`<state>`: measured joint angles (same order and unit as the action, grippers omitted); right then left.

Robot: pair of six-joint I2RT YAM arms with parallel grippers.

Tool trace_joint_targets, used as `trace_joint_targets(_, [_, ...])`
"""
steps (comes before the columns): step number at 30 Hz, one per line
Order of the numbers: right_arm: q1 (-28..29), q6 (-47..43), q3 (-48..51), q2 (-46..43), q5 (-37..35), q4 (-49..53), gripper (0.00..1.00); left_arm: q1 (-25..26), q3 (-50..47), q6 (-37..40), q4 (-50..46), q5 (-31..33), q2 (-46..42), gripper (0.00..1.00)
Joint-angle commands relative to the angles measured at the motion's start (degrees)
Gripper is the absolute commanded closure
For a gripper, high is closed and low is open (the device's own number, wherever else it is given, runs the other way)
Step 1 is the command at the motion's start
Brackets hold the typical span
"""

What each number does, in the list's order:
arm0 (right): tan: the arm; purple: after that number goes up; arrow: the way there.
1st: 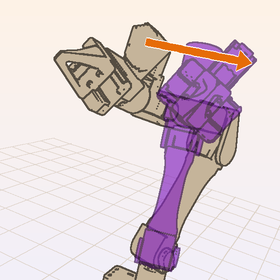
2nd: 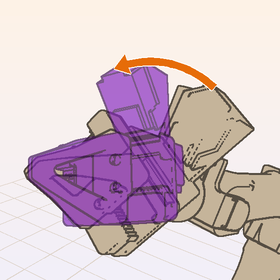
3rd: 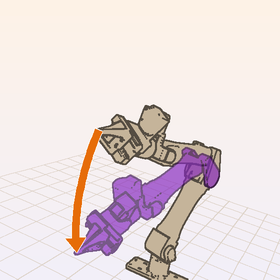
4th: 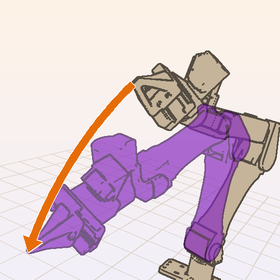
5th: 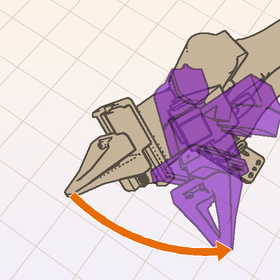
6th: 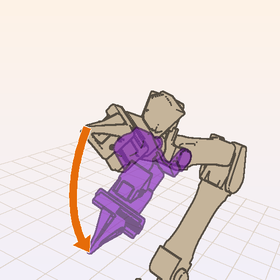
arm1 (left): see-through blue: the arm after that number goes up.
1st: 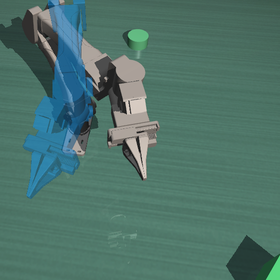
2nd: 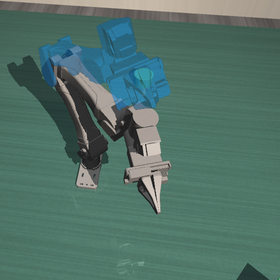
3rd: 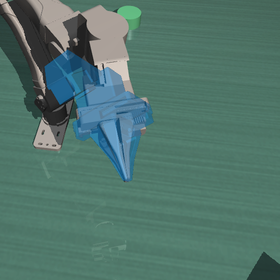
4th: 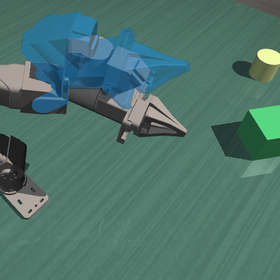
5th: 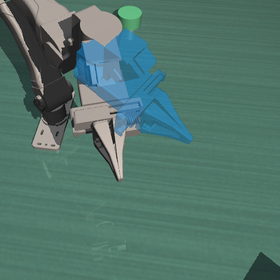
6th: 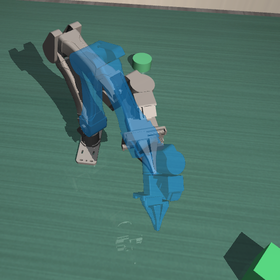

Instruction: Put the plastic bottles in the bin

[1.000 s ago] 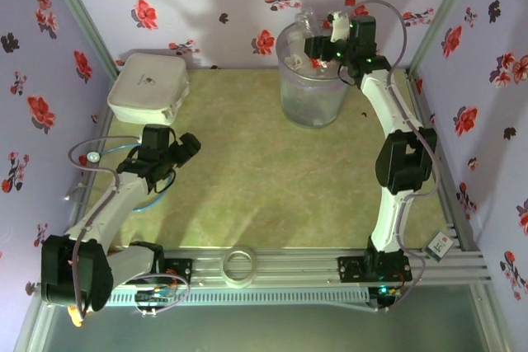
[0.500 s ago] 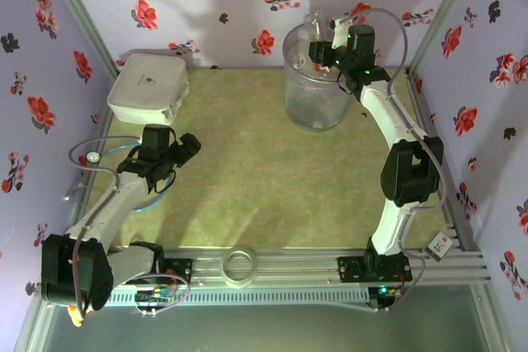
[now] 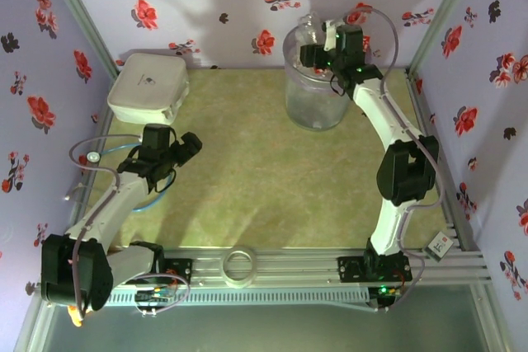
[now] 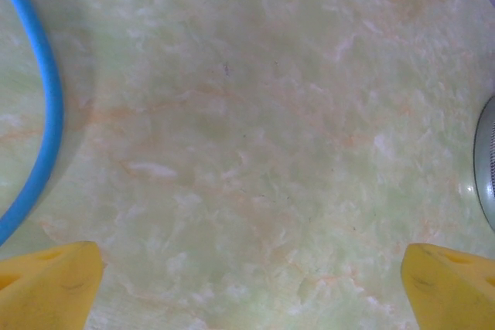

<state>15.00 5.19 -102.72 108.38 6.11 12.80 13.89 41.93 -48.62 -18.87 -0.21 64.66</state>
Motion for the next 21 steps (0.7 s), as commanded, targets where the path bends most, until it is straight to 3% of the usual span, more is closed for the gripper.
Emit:
trace_joint_targets(1, [0.3,-2.0,-2.6,-3.4,-1.2,2.0,0.16,0.4,0.1,2.7,-0.8,0.8,-1.1,0.00])
trace_joint_targets(12, [0.2,-6.0,-5.2,-9.6,-3.4,4.6,0.10,0.4,0.7,3.7,-0.8,0.9,-1.2,0.00])
trace_joint_targets(21, [-0.7,-5.7,-2.6,-13.8,-3.2,6.6,0.16,0.3,1.3,5.0,-0.6,0.9,-1.5,0.00])
